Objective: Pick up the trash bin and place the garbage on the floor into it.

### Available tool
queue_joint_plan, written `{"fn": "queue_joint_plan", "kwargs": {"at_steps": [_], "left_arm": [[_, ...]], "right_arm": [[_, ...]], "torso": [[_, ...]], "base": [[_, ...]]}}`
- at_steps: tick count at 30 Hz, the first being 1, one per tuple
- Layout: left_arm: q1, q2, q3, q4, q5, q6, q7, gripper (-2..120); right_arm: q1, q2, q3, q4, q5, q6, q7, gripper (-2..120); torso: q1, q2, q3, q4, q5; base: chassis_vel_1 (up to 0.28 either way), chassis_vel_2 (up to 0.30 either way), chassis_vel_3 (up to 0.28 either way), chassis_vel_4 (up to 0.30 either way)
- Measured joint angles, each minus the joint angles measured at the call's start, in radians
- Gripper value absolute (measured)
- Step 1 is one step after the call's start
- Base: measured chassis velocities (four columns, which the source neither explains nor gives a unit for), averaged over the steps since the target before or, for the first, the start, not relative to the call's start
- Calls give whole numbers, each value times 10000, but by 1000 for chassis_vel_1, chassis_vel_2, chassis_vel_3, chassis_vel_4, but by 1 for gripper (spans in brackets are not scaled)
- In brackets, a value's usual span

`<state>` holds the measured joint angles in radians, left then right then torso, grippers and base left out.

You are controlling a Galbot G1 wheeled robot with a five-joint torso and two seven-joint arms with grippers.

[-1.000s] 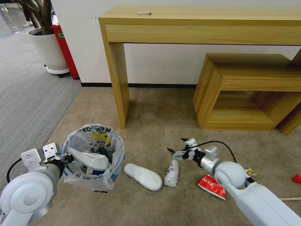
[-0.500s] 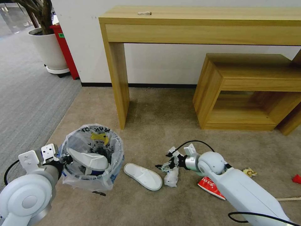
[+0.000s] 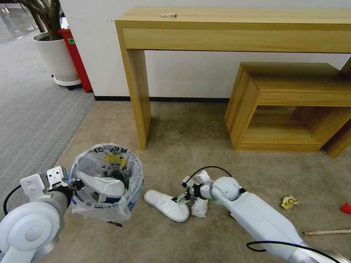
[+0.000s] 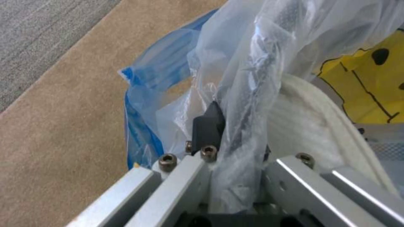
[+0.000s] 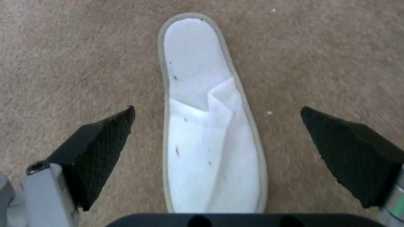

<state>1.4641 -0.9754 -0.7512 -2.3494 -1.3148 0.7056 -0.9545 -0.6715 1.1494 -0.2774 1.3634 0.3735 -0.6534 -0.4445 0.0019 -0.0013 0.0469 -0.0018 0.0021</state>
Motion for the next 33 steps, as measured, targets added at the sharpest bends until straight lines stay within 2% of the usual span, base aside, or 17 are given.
{"fn": "queue_joint_plan", "kwargs": {"at_steps": [7, 16, 18, 24, 29, 33], "left_arm": [[21, -59, -13, -4, 46, 0, 45, 0], [3, -68, 15, 31, 108, -1, 86, 0], [-18, -80, 49, 45, 120, -5, 97, 0], [-25, -86, 77, 45, 130, -10, 120, 0], [-8, -107, 108, 42, 169, -17, 140, 0], [17, -111, 111, 22, 187, -19, 143, 0]], "right_arm": [[369, 643, -266, -1145, -431, 197, -197, 100], [239, 898, -256, -1483, -969, 359, -440, 97], [139, 901, -255, -1509, -1107, 390, -455, 88], [-102, 941, -145, -1573, -1376, 485, -502, 76], [-297, 895, -7, -1515, -1541, 502, -527, 59], [-374, 871, 65, -1546, -1638, 549, -545, 58]], "torso": [[0, 0, 0, 0, -1], [0, 0, -2, 0, 1], [0, 0, -1, 0, 1], [0, 0, -2, 0, 1], [0, 0, -2, 0, 1], [0, 0, -2, 0, 2]], "base": [[0, 0, 0, 0], [0, 0, 0, 0], [0, 0, 0, 0], [0, 0, 0, 0], [0, 0, 0, 0], [0, 0, 0, 0]]}}
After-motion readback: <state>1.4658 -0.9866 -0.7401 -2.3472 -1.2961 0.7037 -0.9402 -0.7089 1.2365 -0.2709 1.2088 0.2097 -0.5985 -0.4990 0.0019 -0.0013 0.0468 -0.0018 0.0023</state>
